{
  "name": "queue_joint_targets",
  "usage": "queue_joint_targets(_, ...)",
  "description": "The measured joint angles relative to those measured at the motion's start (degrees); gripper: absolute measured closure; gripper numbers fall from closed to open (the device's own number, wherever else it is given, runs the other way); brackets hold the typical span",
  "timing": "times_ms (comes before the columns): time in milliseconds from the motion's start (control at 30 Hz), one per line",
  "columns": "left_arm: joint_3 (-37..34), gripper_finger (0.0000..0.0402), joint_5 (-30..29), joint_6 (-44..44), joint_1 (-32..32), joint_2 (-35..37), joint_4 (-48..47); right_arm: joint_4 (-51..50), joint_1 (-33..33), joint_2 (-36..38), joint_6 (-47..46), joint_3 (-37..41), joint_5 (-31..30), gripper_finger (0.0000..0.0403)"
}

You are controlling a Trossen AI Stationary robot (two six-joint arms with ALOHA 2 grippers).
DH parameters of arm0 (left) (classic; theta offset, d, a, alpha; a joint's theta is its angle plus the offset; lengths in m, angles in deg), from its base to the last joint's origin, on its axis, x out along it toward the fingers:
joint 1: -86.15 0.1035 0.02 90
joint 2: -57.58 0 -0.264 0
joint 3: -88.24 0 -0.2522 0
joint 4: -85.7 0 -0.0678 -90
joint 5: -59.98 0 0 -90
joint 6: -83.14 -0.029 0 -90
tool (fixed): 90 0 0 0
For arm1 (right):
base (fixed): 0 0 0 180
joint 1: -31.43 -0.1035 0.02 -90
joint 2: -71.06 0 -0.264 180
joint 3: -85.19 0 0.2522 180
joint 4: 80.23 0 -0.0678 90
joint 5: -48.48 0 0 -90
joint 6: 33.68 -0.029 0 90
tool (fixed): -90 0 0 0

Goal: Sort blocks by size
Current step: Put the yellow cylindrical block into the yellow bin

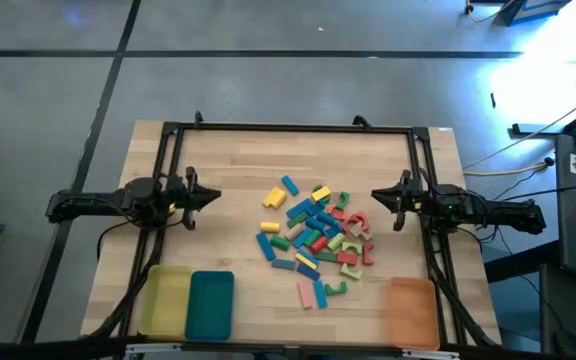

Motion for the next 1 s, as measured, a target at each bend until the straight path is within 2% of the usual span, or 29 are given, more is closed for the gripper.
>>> queue_joint_targets(167, -0.01, 0.0334, -3.41, 0.71, 0.00, -0.01, 0.43, 0.00, 0.00, 0.02, 0.00, 0.00, 0.00, 0.0356)
queue_joint_targets(367, 0.00, 0.0292, -3.77, 3.25, 0.00, -0.42, 12.68, 0.97, -0.01, 0.00, -0.05, 0.09, 0.00, 0.0353)
queue_joint_targets(533, 0.21, 0.0279, -3.77, -0.04, -0.01, -3.68, 17.86, 3.57, 0.00, 0.00, -0.06, 0.11, -0.01, 0.0308)
queue_joint_targets(767, 5.47, 0.0276, -4.18, -0.75, -0.01, -15.21, 17.50, 4.68, -0.01, 0.00, -0.08, 0.11, -4.88, 0.0232)
queue_joint_targets(900, 10.74, 0.0276, -4.16, -2.60, 0.01, -24.96, 16.90, 4.68, -0.01, 0.00, -0.05, 0.11, -6.09, 0.0214)
queue_joint_targets(1000, 15.46, 0.0276, -4.16, -1.82, 0.00, -32.28, 12.54, 4.68, -0.01, 0.00, -0.05, 0.11, -6.47, 0.0213)
